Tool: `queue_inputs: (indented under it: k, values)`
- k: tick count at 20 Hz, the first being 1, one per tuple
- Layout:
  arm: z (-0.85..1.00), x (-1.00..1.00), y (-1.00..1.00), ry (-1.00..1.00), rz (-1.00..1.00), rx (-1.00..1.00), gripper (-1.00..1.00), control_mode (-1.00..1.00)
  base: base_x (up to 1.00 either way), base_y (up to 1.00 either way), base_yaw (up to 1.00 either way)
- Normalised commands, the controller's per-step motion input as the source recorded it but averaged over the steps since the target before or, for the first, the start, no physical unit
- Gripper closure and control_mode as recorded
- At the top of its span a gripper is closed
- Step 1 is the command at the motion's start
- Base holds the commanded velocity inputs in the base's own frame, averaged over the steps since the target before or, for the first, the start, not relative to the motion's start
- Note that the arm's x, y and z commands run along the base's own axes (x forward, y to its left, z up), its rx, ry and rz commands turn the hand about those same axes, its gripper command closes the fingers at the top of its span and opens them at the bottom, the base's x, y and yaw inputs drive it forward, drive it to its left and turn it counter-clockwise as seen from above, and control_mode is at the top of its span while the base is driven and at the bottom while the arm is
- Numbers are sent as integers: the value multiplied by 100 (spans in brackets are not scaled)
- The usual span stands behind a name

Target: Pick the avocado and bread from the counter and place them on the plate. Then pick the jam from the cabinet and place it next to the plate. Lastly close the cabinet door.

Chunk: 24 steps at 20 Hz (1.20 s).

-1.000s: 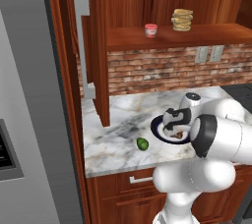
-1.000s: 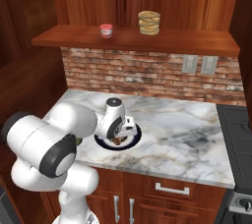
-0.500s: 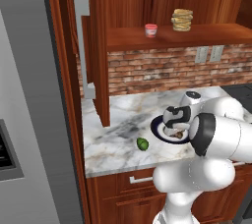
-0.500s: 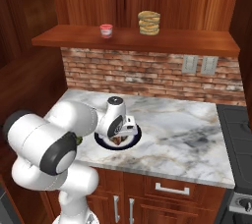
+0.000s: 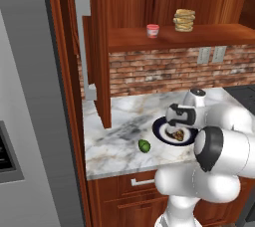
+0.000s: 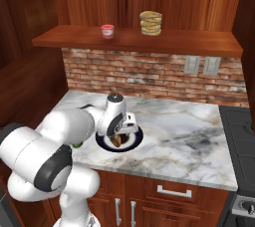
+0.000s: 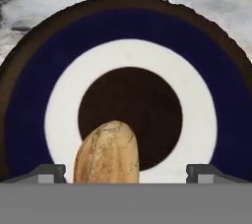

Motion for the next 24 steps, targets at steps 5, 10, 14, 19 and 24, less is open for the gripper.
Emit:
queue_inputs:
  k: [5, 10, 14, 19, 24]
  values:
    - [61, 0, 17, -12, 0, 3, -100, -100, 0, 0, 0]
    - [59, -12, 22, -8, 0, 1, -100, -100, 0, 0, 0]
    - [46, -36, 29, -3, 0, 5, -100, -100, 0, 0, 0]
    - [27, -49, 34, -1, -7, 4, -100, -100, 0, 0, 0]
    - [29, -56, 35, 0, -15, 3, -100, -100, 0, 0, 0]
